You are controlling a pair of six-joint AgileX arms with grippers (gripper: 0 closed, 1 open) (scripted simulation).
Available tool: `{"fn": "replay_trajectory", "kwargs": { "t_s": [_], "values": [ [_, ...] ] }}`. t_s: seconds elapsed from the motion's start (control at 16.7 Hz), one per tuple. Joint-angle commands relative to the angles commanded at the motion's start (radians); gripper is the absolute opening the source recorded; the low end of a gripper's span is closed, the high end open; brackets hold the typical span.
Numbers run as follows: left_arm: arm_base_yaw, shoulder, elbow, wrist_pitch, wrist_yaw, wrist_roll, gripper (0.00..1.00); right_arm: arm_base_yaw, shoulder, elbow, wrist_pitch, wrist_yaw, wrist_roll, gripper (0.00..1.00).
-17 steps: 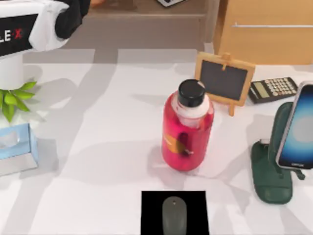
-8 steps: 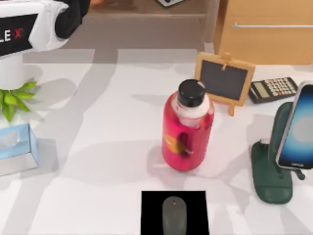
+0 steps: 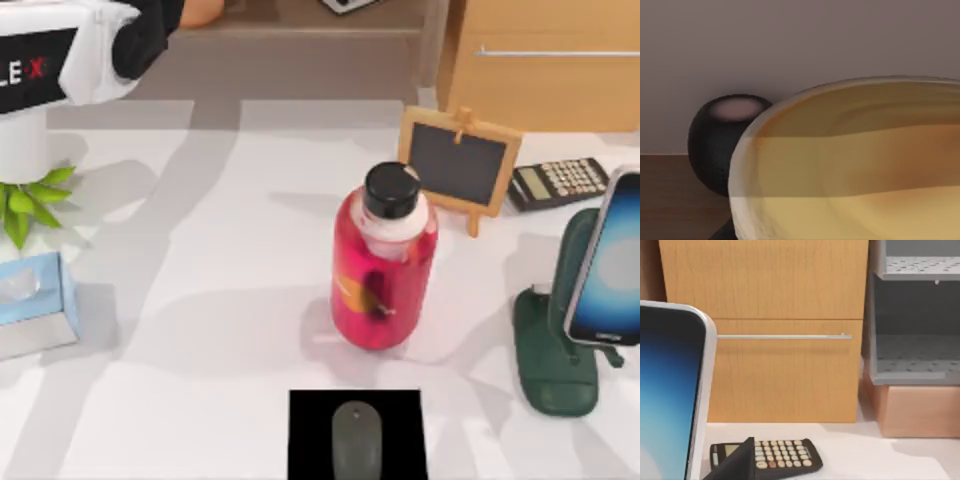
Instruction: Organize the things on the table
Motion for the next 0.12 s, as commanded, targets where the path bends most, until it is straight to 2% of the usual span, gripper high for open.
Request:
{"fn": "replay_trajectory", "kwargs": {
  "t_s": [0.12],
  "values": [
    [0.000,0.000,0.000,0.000,0.000,0.000,1.00,0.000,0.000,0.000,0.000,0.000,0.000,1.00]
  ]
}}
